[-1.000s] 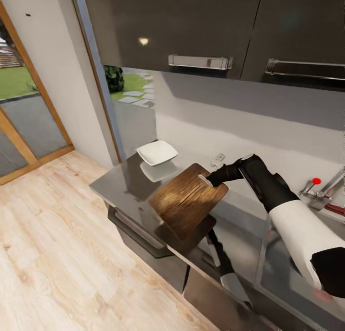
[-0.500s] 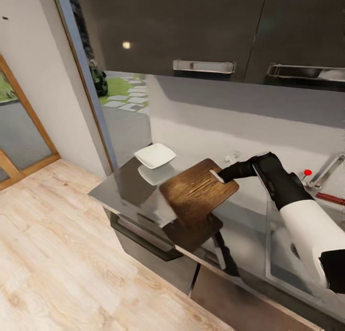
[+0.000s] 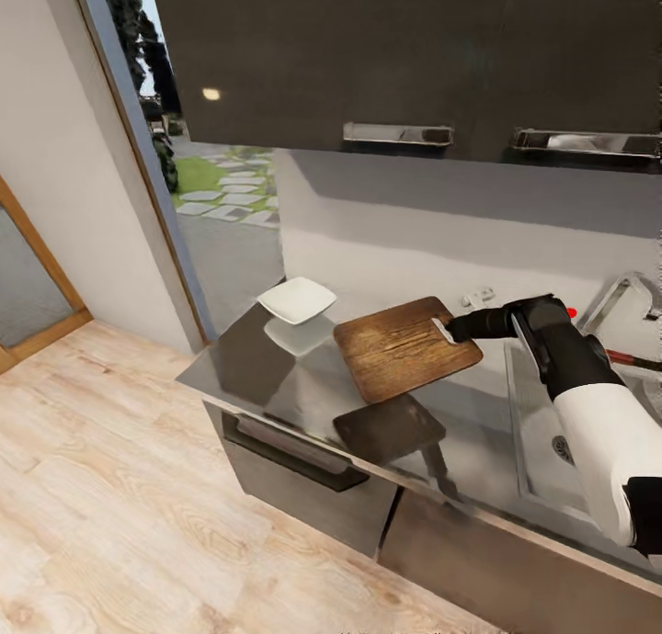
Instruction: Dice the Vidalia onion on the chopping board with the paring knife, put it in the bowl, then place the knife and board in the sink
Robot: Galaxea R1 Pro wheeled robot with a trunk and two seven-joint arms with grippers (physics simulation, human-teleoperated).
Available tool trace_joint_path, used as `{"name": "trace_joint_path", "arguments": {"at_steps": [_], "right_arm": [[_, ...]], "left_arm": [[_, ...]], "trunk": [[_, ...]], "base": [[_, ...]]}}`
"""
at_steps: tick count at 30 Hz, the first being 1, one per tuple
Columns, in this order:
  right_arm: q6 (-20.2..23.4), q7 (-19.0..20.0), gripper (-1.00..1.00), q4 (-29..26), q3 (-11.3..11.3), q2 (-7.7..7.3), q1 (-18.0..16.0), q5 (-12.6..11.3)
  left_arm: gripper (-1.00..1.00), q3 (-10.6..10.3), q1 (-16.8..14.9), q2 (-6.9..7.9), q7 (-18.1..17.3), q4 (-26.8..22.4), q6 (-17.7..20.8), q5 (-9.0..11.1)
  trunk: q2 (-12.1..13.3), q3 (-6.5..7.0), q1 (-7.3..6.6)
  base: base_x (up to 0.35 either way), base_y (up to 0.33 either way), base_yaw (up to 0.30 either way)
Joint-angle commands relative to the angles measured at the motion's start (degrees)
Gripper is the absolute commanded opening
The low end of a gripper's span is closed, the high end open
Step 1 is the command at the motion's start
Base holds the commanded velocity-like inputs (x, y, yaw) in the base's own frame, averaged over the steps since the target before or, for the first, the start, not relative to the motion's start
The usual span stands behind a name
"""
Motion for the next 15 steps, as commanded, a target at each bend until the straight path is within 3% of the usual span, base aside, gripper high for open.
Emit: {"name": "trace_joint_path", "arguments": {"at_steps": [1,9,15], "right_arm": [[0.14,-0.24,-1.00,0.22,0.03,-0.26,-0.07,0.42],[0.00,-6.37,-1.00,2.89,-0.58,-0.84,-0.07,0.33],[-0.24,-9.69,-1.00,4.50,-5.50,-0.79,-0.07,0.32]], "left_arm": [[1.00,0.07,-0.03,-0.02,0.07,0.05,-0.19,0.05],[1.00,0.07,-0.03,0.00,0.07,0.09,-0.16,0.05],[1.00,0.14,-0.03,0.06,0.07,0.09,-0.11,0.08]], "trunk": [[-0.11,-0.04,0.03],[-0.11,0.53,0.03],[-0.11,0.96,0.03]], "base": [[-0.103,0.286,-0.150],[-0.120,0.285,-0.145],[-0.127,0.285,-0.142]]}}
